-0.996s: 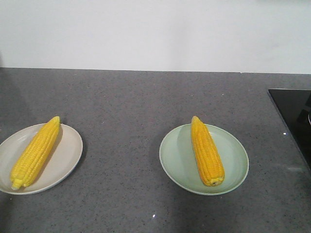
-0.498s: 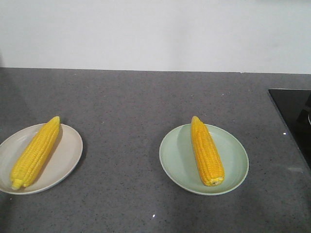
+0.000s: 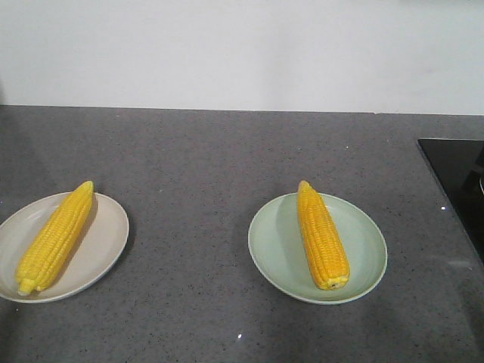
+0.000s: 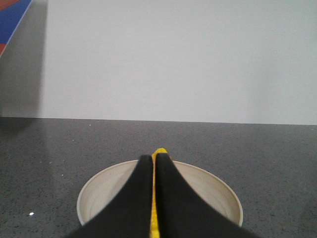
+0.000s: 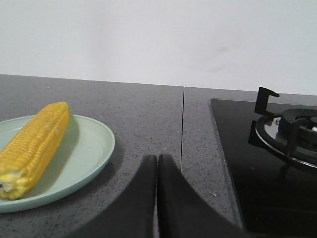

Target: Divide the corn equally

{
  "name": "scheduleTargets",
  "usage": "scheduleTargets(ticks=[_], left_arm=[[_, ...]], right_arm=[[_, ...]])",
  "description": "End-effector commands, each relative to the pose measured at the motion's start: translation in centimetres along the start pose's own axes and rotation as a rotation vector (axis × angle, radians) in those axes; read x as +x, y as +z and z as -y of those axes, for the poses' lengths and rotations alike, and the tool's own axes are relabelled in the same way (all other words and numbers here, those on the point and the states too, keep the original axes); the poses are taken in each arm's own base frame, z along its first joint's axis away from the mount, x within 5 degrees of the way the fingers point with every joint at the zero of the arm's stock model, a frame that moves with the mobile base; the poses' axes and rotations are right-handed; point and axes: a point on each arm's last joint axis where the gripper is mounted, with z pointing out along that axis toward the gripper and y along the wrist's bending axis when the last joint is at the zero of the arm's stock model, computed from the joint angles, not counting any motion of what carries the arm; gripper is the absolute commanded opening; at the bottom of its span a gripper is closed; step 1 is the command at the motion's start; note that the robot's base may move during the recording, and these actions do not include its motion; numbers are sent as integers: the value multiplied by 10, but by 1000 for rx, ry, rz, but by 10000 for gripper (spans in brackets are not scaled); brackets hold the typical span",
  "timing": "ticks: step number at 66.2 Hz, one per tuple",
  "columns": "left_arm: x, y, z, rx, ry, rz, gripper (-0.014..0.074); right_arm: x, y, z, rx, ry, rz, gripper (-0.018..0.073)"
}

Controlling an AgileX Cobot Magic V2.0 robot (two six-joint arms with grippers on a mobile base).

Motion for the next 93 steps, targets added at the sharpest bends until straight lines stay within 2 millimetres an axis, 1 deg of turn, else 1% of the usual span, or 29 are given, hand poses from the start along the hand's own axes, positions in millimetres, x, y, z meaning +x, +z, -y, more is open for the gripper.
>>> scheduleTargets(ticks=[1, 93], left_arm=[[-13, -2, 1, 8, -8, 106, -6], [-13, -2, 1, 8, -8, 106, -6]], right_arm=[[-4, 0, 2, 20, -7, 75, -10], [-13, -1, 3, 33, 39, 170, -10]])
